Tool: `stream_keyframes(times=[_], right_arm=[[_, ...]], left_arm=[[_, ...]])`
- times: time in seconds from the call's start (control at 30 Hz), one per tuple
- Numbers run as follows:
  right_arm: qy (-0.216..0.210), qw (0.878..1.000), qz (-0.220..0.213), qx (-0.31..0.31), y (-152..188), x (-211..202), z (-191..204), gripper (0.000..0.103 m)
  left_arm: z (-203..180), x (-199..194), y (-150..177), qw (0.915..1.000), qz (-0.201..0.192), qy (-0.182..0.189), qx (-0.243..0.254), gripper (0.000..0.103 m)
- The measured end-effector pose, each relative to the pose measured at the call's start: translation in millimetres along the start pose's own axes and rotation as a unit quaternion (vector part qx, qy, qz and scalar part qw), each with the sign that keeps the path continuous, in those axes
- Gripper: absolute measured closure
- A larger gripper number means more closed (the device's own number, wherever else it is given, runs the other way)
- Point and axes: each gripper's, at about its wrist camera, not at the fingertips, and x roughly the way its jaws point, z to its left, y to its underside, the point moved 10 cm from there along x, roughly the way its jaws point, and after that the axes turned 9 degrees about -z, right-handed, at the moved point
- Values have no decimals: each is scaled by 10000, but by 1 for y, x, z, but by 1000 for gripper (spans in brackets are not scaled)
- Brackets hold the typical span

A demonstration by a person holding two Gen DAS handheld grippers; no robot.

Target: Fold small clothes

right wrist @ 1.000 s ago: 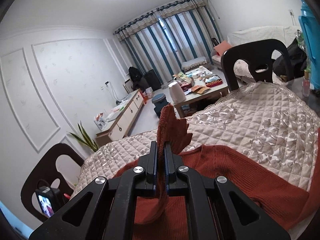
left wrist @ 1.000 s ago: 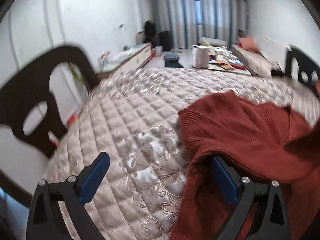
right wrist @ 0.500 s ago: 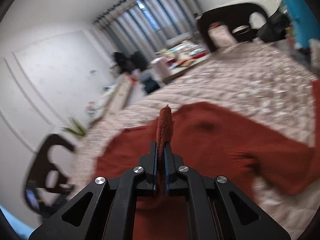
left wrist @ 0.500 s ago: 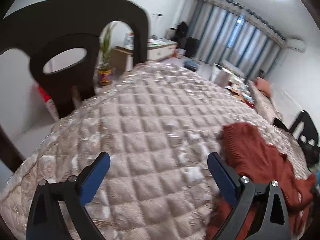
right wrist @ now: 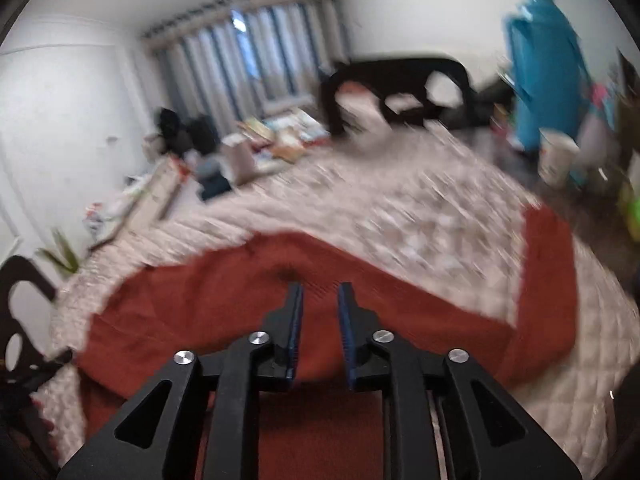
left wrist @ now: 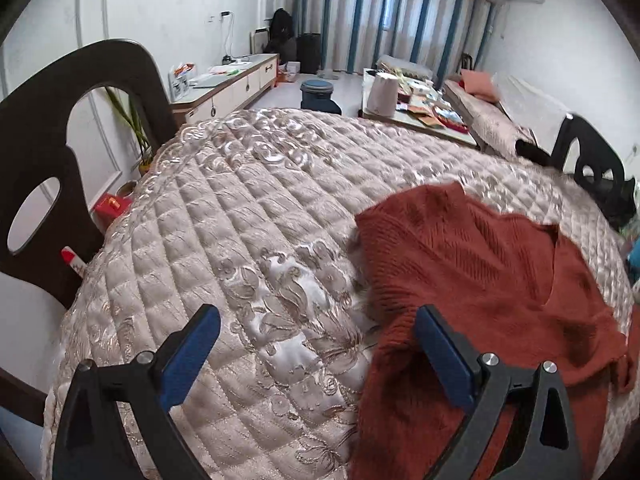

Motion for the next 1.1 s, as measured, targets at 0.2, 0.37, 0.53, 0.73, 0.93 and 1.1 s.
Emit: stream_keyframes(times=[0.2,0.37,0.53,0.73,0.93,1.1], right_arm=[[-2676,9458,1656,-804,46,52,135,62],[-3124,9070,1846,-2138,82,75,195,62],[-3196,8938,2056,-2382,96,104,221,62],[-3613,8685,2450,-2347,119,106,236,66],[-3763,8611,2450,-2385,114,100,253,93],[-4084,8553,2254,-2255,99,90,287,93]], left_arm=[[22,-2,11,9997,71,-185,-120,4],[33,0,19,9995,231,-209,-71,4],[40,7,25,9990,392,-194,-105,4],[41,8,28,9991,415,-7,-114,4],[43,6,26,9994,347,76,-43,4],[53,1,27,9994,312,-4,-128,4]])
